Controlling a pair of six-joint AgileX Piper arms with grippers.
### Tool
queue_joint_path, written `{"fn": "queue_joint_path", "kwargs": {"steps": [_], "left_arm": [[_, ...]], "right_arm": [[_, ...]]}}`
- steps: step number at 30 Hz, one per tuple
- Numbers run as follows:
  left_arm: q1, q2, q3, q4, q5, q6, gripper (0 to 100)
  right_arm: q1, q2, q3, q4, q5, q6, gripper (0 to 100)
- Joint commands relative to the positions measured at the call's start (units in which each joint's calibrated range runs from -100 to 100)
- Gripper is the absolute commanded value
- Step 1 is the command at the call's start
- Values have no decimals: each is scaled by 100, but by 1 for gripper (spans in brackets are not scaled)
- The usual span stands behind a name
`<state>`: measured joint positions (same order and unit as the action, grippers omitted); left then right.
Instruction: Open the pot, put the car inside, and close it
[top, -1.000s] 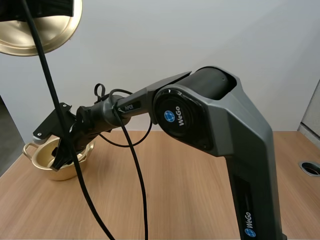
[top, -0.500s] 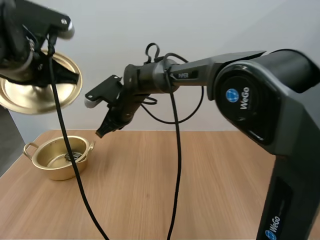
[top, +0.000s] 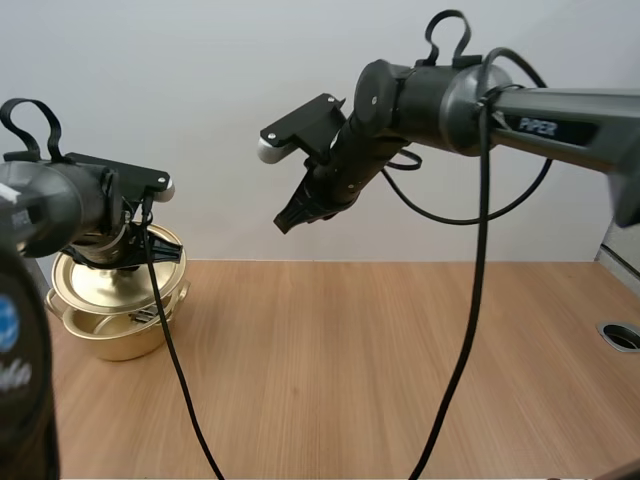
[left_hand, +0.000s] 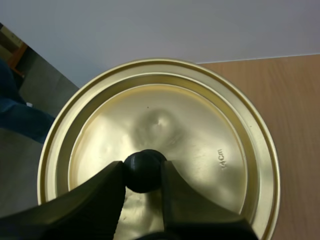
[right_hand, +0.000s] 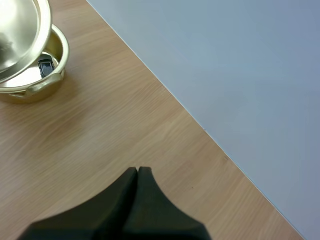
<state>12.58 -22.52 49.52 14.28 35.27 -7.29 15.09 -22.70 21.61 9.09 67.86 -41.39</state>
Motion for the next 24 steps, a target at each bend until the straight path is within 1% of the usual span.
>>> {"fn": "queue_joint_path", "kwargs": {"steps": [1,3,5,8,11,17,20,24], "left_arm": [[270,559,6,15,-572,211,0],[428,816,6,15,-870,364,0],[497,1087,-64,-12,-886,437,0],[497,1437,-115,-151,-806,755,0],[497,1539,-115,-584,-1028,1038,0],[497,1549,-125,-1774,-1183,2024,0],[497,1563,-125,-2296,-1004,2361,0],[497,1563,-125,-3152,-722,2947,0]], "right_arm": [[-49,-404,60,-1,14,6,0],[-77,-589,144,-1,35,6,0],[-92,-739,208,-1,83,6,0],[-153,-904,295,-1,83,6,0],[-227,-946,295,10,83,6,0],[-271,-946,295,10,83,6,0],[-271,-946,295,10,98,6,0],[-271,-946,295,10,98,6,0]]}}
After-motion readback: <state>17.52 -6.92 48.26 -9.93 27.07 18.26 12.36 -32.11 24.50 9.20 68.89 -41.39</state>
